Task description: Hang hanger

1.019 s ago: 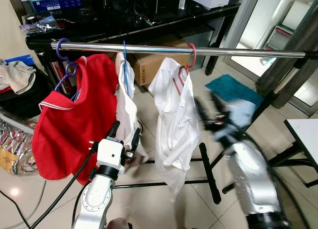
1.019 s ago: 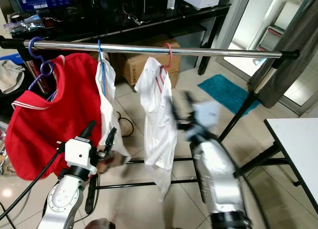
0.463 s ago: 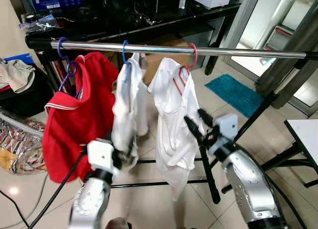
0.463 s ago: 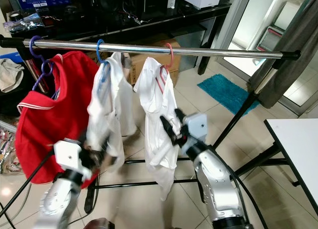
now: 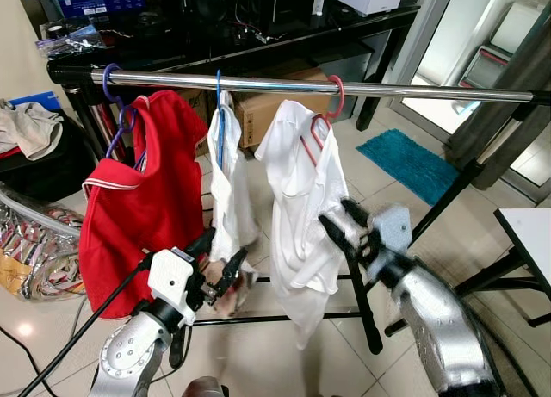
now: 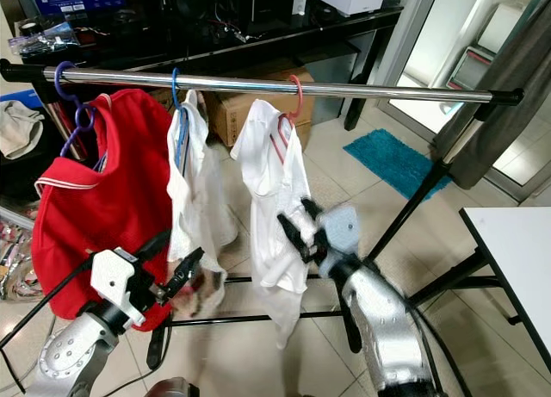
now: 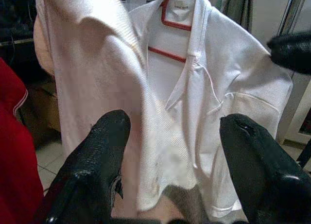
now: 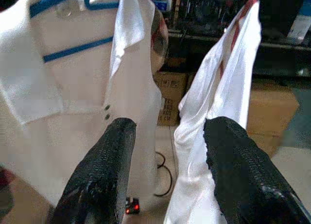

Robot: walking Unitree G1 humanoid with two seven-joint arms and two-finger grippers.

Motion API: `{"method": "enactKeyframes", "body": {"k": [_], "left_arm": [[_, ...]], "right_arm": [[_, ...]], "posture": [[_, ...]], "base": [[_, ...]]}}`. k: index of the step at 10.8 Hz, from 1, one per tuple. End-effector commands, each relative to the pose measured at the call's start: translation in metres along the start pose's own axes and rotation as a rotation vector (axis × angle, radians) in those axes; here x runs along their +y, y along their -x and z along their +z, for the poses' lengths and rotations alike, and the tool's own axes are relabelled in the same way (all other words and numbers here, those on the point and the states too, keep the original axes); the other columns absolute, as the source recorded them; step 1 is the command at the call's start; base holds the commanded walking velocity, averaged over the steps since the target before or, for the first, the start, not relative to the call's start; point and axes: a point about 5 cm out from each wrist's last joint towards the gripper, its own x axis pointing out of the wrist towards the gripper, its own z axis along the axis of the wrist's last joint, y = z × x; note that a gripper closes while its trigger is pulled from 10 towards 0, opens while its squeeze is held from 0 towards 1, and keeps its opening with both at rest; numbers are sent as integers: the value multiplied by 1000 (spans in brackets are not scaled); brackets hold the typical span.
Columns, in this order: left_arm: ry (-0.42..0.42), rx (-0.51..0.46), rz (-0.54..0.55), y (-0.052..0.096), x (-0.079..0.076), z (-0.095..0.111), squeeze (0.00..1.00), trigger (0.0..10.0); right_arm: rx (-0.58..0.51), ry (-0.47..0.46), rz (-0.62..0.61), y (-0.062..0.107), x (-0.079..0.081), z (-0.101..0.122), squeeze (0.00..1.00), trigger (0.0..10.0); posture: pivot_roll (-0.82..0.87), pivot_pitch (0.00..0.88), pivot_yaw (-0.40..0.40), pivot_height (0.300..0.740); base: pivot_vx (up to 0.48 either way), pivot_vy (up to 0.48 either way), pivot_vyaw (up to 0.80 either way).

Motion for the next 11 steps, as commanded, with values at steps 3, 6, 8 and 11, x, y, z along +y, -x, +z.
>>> {"method": "enactKeyframes", "body": {"k": [3,6,8,11], "left_arm": [[26,-9,44,-1,-1,1,0,10000],[24,-12,61,-2,-1,2,0,10000],[13,-14,69,-3,2,4,0,10000],[7,-20,74,-4,2,6,0,10000]], "right_arm": [[-40,-1,5,-2,4,4,0,10000],[-37,-1,-2,-8,3,4,0,10000],[-43,-5,-3,-13,5,4,0,10000],[-45,-10,2,-15,7,4,0,10000]], "posture": [[261,49,-61,740],[270,40,-62,740],[280,31,-60,740],[291,30,-66,740]], "base": [[0,0,0],[0,284,0],[0,480,0],[0,116,0]]}}
